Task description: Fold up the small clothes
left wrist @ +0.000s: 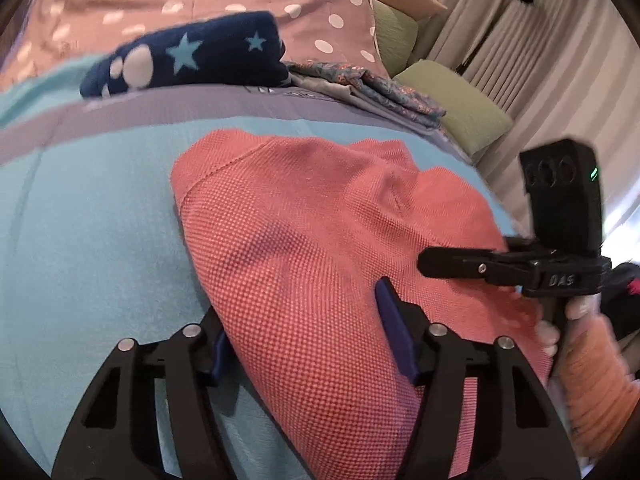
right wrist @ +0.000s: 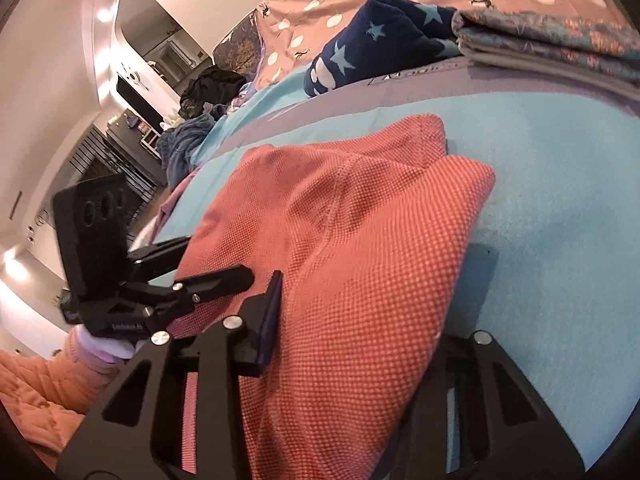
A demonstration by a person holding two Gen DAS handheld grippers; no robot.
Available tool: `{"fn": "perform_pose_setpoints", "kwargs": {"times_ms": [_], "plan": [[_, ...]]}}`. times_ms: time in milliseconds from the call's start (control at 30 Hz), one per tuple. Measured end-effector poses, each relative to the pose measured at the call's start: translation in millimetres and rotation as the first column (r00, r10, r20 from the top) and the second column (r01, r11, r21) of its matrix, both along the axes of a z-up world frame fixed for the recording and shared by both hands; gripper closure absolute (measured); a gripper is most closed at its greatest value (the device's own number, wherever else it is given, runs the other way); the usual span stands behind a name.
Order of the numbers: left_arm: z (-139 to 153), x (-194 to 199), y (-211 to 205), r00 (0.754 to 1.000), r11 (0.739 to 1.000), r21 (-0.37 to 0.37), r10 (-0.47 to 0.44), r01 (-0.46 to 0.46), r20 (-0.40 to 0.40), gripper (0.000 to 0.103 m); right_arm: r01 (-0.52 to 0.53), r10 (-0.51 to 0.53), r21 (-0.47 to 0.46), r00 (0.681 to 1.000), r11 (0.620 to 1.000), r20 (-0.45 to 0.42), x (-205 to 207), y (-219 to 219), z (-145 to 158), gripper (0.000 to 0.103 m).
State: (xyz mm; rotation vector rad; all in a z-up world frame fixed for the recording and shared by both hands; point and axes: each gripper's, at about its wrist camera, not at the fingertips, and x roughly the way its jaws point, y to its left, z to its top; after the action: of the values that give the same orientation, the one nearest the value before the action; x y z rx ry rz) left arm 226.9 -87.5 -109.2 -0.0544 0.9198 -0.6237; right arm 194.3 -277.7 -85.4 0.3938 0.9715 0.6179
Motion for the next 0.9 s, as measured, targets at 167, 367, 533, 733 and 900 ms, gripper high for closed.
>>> {"fn": "perform_pose_setpoints", "kwargs": {"times_ms": [167,367,533,733,900], "plan": [[4.4,-8.5,-6.4,0.998,0.998,0.056,-0.014,0.011,0.057,0.049,0.011,-0.011,-0.015,1.0,1.0,0.024,-3.8,0.1,2.0,0.07],[14.0,-14.6,-6.1,0.997,0.999,0.053,-0.018,0.014,0.075,0.066,0.062,-0.05,-0.121,0.994,0.991,0.097,-19.8,12.3,21.2,0.078],[53.6,-34.5,-9.0,0.992,0.999,0.02,-0.039,0.037,0.12,0.074,0.158,-0.127,-0.136,0.969,0.978,0.213,-57.2,10.7,65.8,0.079],[122.5,-56.7,-25.3,0.971,0.993,-0.036,-0.103,0.113,0.215,0.075,0.278,-0.189,-0.182,0.898,0.943,0.397,-98.8,-10.7,145.4,0.079],[176.9,-58.5,-67.3,0.922,0.984,0.003,-0.17,0.18,0.347,0.075,0.382,-0.24,-0.199,0.83,0.903,0.504,-98.8,-43.0,196.3,0.079]]}}
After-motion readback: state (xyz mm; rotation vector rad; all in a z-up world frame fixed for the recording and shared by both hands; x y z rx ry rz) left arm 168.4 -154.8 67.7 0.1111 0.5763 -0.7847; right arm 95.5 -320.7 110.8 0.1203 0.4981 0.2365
